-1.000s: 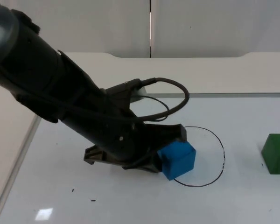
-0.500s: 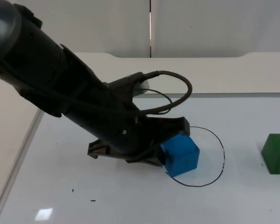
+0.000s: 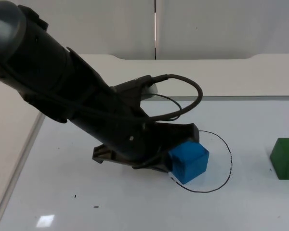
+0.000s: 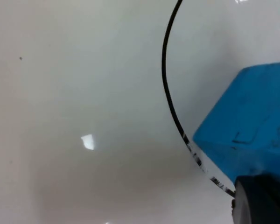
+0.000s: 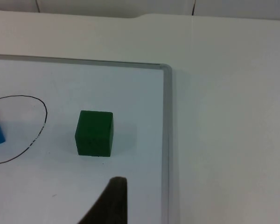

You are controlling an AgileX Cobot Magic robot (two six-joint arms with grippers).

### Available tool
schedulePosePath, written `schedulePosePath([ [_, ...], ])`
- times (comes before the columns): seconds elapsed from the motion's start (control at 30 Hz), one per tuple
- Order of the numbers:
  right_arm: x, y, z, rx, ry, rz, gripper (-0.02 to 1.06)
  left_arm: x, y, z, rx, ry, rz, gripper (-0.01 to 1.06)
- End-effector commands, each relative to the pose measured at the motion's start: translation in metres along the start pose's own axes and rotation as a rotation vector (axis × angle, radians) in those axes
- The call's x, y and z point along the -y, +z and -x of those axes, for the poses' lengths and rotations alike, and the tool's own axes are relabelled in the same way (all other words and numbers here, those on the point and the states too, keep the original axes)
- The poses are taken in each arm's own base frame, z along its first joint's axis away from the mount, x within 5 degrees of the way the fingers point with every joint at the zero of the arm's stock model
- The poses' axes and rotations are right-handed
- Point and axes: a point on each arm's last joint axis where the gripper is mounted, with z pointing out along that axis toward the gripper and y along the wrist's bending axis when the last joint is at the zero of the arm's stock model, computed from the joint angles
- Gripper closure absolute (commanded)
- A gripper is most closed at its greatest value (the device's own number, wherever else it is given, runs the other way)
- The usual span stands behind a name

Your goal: Push the two cubes into the marked area.

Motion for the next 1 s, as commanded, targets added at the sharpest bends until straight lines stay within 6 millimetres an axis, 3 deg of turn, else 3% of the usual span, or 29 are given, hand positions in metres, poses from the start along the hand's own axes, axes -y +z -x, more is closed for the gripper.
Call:
schedulePosePath([
  [0.0,0.0,-0.001,0.0,0.009,0.005,-0.01,-0.01,0.001,-0.001,0.001,0.002,0.045,0.006,1.05],
  [0.27,0.0,-0.001,0.0,0.009,0.005,-0.01,-0.01,0.002,-0.012,0.004,0.005,0.109,0.033,1.05],
  [0.47,0.0,-0.001,0.0,0.009,0.005,-0.01,-0.01,-0.005,-0.04,0.02,0.061,0.139,0.068,1.05],
  [0.7,0.0,-0.001,0.0,0.009,0.005,-0.01,-0.01,-0.032,-0.083,0.047,0.163,0.127,0.106,1.05],
  [0.97,0.0,-0.001,0.0,0.009,0.005,-0.01,-0.01,-0.075,-0.113,0.053,0.214,0.038,0.172,1.05],
])
